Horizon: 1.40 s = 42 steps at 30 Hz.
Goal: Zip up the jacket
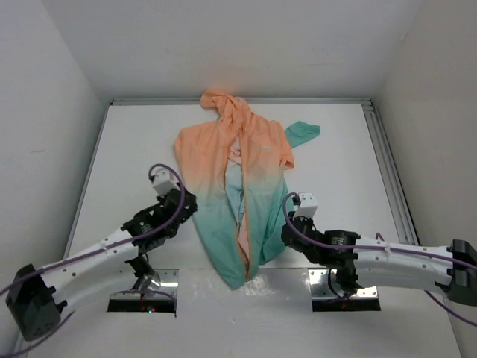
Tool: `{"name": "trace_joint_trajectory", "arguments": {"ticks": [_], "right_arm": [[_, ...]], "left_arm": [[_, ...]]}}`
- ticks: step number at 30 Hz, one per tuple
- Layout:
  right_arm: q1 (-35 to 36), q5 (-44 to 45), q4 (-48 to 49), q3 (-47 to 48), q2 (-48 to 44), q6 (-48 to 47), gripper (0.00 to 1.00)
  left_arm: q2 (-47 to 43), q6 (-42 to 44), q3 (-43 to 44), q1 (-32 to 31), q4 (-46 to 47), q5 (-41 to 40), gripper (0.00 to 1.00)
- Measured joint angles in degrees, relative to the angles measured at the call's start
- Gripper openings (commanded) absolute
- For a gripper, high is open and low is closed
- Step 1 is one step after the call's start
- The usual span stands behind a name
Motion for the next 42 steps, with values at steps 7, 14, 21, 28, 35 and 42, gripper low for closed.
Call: {"name": "trace_joint_trajectory", "arguments": {"ticks": [7,14,21,28,35,42], "right_arm": [[0.0,-1.4,1.0,-6.7,-7.8,1.8,0.0],[0.0,-3.2,2.3,-7.7,-7.0,1.7,0.0],[0.0,-2.7,6.9,-8.1,-5.5,0.7,0.0],[0.0,0.4,9.4,-5.6,1.1,-0.8,0.01],[-0.1,-0.4,13.9,-1.2,5.2,-3.5,0.07],[-0.1,-2.1,15.0,-1.2,3.8,-4.9,0.0]], "left_arm": [[13.6,3.3,-2.6,22.7,9.5,10.8,0.12],[35.3,4.6,1.5,23.3,19.8,18.0,0.14],[58.2,6.7,23.5,23.3,26.6,22.9,0.12],[72.6,11.2,46.2,22.3,21.6,26.1,0.35],[40.3,11.7,20.1,18.7,20.5,20.2,0.4],[5.9,4.1,-2.1,6.2,15.6,15.3,0.0]]}}
